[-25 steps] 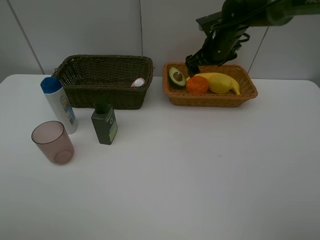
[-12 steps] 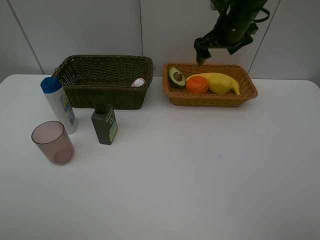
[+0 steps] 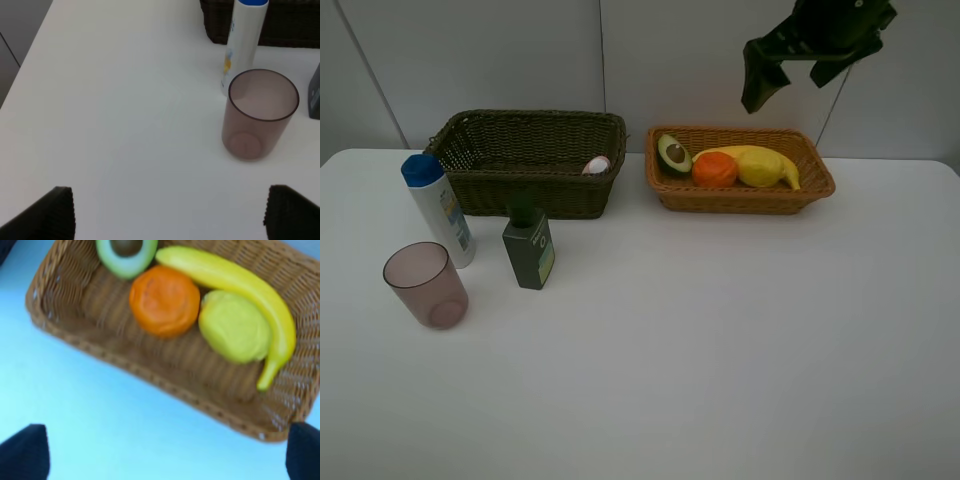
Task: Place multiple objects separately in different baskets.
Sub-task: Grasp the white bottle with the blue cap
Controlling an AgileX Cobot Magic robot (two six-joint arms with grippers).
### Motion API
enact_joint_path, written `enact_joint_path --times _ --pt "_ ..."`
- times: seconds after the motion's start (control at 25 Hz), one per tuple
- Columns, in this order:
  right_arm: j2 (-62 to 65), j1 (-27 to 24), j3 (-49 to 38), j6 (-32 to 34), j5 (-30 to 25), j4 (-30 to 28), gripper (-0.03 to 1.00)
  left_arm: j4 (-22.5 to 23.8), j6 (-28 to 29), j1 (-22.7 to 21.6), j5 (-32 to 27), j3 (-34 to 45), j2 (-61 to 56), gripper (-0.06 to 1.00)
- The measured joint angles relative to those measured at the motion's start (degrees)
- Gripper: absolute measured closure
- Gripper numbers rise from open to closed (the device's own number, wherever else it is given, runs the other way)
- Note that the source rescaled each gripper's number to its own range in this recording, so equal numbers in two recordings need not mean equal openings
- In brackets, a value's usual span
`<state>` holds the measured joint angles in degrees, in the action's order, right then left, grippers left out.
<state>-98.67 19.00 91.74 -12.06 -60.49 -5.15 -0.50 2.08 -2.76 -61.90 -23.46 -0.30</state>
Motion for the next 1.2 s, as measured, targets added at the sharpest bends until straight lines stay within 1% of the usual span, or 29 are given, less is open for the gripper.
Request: enact_joint_path --times 0.32,0.56,0.72,0.84,1.04,1.2 --pt "19.3 0.0 -19.5 -0.8 -0.5 0.0 -0.03 0.0 0.0 0.0 0.0 0.0 0.0 -0.06" --pt "33.5 0.0 -31.9 -1.0 -2.4 0.0 -0.03 0.0 0.0 0.0 0.0 0.0 0.0 -0.06" --pt "42.3 0.0 -39.0 0.3 -2.9 0.4 -0.03 0.0 0.0 0.0 0.0 0.0 0.0 -0.06" --pt "49.3 0.0 -43.3 1.7 -2.6 2.0 -0.03 0.0 0.0 0.0 0.0 0.0 0.0 -0.06" --pt "60.5 0.0 -51.5 2.1 -1.1 6.9 -0.03 0.0 0.0 0.0 0.0 0.0 0.0 -0.06" --pt "67.8 0.0 -56.8 2.2 -0.4 8.1 -0.03 0.0 0.0 0.0 0.0 0.0 0.0 -0.06"
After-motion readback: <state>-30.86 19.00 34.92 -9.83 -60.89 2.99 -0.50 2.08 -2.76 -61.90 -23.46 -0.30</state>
